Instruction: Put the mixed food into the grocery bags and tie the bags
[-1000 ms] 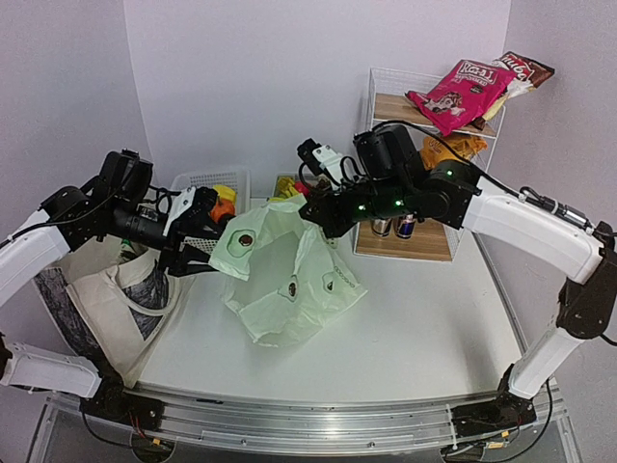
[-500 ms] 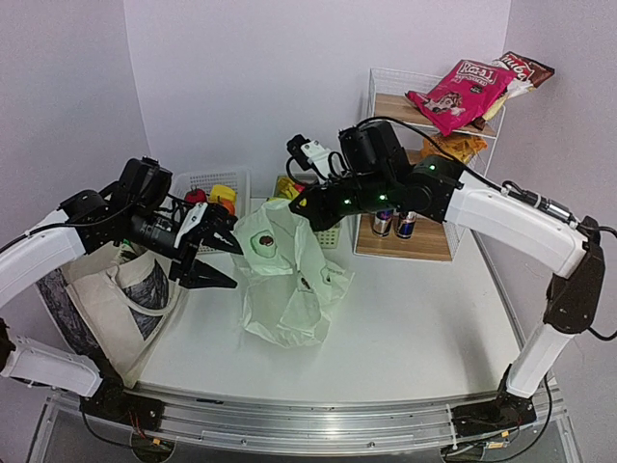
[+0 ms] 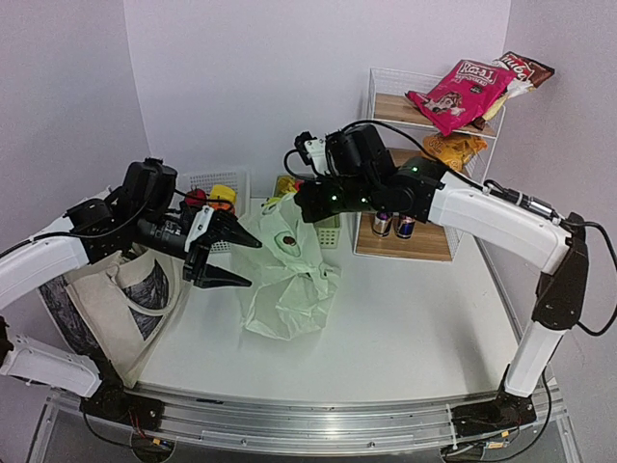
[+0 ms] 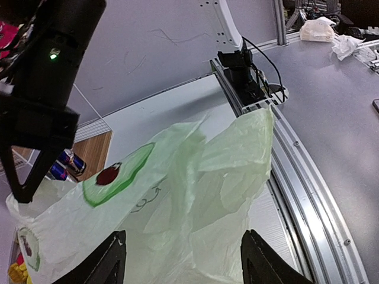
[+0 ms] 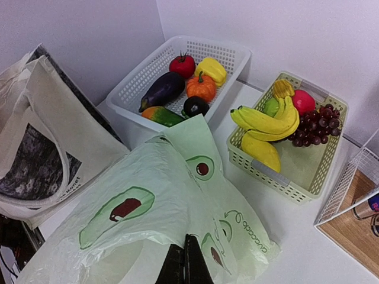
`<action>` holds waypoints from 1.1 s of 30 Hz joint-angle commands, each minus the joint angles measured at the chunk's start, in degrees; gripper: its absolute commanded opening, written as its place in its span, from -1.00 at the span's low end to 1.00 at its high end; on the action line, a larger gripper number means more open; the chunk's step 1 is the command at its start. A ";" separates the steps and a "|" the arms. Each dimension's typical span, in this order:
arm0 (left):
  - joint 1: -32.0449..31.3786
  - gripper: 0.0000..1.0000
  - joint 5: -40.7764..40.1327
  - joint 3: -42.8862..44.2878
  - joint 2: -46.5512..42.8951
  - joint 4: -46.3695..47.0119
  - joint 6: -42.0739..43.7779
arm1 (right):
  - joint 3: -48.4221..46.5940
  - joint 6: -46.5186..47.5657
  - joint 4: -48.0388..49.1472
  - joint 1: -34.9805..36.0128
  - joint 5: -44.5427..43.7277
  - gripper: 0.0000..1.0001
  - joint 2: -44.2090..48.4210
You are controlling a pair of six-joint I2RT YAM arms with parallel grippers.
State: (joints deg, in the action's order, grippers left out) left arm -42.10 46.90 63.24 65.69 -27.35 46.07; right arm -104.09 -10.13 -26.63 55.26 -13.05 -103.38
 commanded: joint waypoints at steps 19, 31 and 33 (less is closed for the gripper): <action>-5.93 0.21 -14.94 -0.62 8.42 16.76 2.64 | -3.46 -7.00 4.13 -0.32 -2.60 -1.00 -2.13; -5.98 -1.00 -10.54 -0.55 9.04 15.89 -1.30 | -0.35 -7.80 4.83 -0.59 -0.93 -1.00 -1.03; -5.85 -1.00 -12.30 2.42 8.66 13.19 -6.73 | 0.91 -7.88 4.87 -0.90 -0.39 -1.00 -0.13</action>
State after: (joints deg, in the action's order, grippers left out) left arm -48.01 35.84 62.09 75.07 -12.56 47.26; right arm -105.20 -17.04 -23.46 54.99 -15.10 -105.05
